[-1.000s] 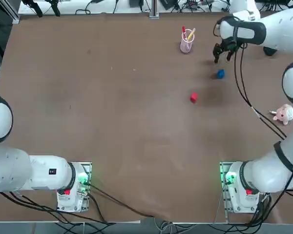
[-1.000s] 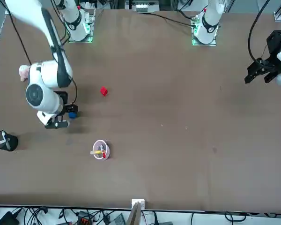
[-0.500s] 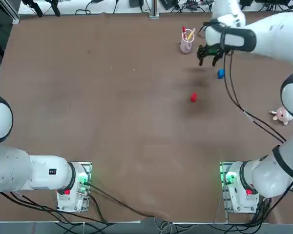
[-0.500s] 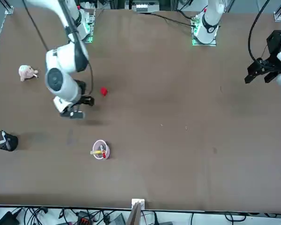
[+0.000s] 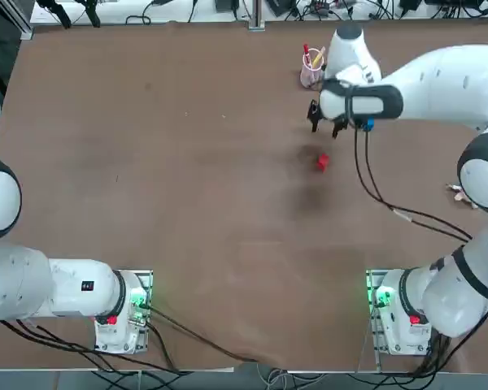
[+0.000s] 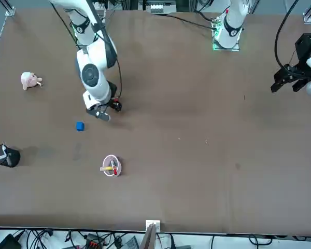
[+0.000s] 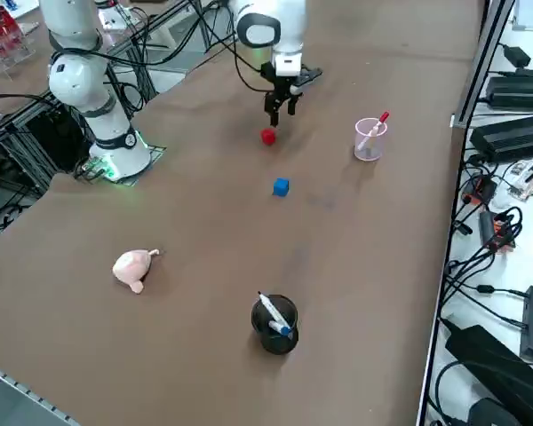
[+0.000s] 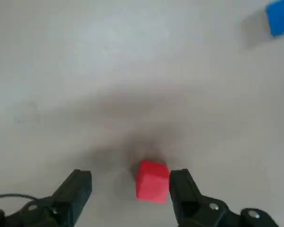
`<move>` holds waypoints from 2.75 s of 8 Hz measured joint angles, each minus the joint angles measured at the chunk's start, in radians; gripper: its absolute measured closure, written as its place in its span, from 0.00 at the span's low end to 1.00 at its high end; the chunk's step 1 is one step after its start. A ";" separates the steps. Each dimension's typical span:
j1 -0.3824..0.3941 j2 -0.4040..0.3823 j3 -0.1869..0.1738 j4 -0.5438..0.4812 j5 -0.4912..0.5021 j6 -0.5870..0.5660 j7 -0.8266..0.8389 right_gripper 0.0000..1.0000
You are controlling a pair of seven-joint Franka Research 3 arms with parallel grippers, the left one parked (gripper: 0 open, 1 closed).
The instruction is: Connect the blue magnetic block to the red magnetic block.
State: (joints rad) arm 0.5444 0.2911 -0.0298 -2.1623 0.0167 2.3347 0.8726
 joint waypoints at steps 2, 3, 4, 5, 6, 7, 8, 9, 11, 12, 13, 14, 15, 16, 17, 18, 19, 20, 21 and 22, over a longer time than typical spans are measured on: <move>0.019 -0.001 0.000 -0.051 0.000 0.035 0.077 0.00; 0.025 -0.001 0.000 -0.077 0.000 0.063 0.098 0.00; 0.028 -0.002 0.000 -0.108 0.000 0.102 0.109 0.00; 0.029 -0.002 0.000 -0.140 0.001 0.145 0.125 0.00; 0.030 -0.001 -0.001 -0.167 0.001 0.181 0.141 0.00; 0.030 -0.001 -0.001 -0.188 0.001 0.201 0.147 0.00; 0.030 -0.001 -0.001 -0.201 0.001 0.208 0.150 0.00; 0.030 -0.001 -0.001 -0.208 0.001 0.211 0.151 0.01; 0.030 -0.002 -0.001 -0.209 0.001 0.212 0.152 0.07; 0.030 -0.002 -0.002 -0.209 0.001 0.212 0.152 0.12; 0.030 -0.002 -0.002 -0.209 0.001 0.212 0.152 0.32; 0.031 -0.003 -0.003 -0.208 0.001 0.213 0.153 0.51; 0.031 -0.005 -0.003 -0.208 0.002 0.214 0.156 0.52; 0.031 -0.004 -0.006 -0.207 0.002 0.217 0.169 0.52; 0.030 -0.005 -0.010 -0.202 0.002 0.223 0.198 0.52; 0.030 -0.005 -0.016 -0.190 0.002 0.228 0.240 0.52; 0.025 -0.005 -0.024 -0.169 0.003 0.231 0.296 0.52; 0.009 -0.006 -0.030 -0.143 0.004 0.231 0.357 0.52; -0.020 -0.006 -0.035 -0.116 0.004 0.231 0.417 0.52; -0.058 -0.006 -0.038 -0.096 0.005 0.230 0.471 0.52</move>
State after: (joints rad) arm 0.4862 0.2849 -0.0675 -2.2580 0.0217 2.5645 1.3440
